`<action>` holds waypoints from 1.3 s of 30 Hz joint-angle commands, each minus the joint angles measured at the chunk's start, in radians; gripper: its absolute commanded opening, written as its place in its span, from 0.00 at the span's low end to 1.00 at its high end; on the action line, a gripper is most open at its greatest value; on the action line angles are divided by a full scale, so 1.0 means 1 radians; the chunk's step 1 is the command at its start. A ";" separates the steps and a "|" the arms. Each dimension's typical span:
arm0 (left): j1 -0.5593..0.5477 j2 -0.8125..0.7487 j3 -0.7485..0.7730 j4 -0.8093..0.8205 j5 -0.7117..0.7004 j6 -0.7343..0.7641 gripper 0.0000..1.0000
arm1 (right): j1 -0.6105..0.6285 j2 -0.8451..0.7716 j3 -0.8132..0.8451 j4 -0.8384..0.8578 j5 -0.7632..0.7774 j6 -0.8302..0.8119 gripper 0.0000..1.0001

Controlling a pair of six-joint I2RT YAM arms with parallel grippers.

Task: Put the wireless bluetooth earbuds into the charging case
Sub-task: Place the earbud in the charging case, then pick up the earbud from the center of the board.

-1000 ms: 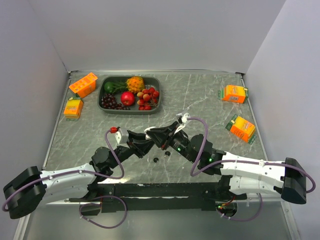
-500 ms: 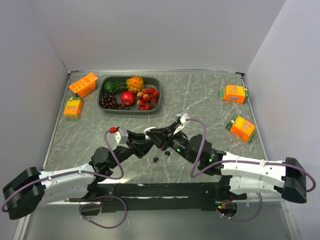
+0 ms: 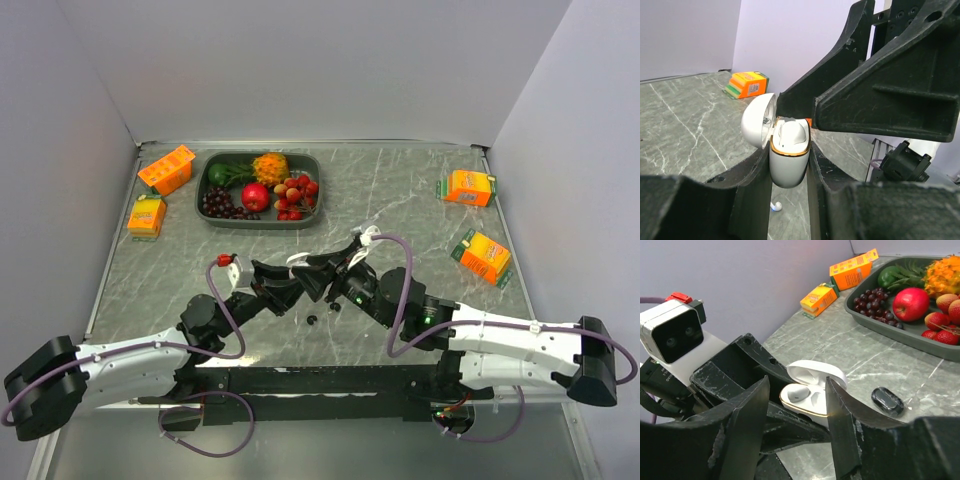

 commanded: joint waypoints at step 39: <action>-0.002 -0.449 -0.070 -0.310 -0.104 0.016 0.01 | -0.333 0.340 -0.026 -0.808 -0.187 0.386 0.53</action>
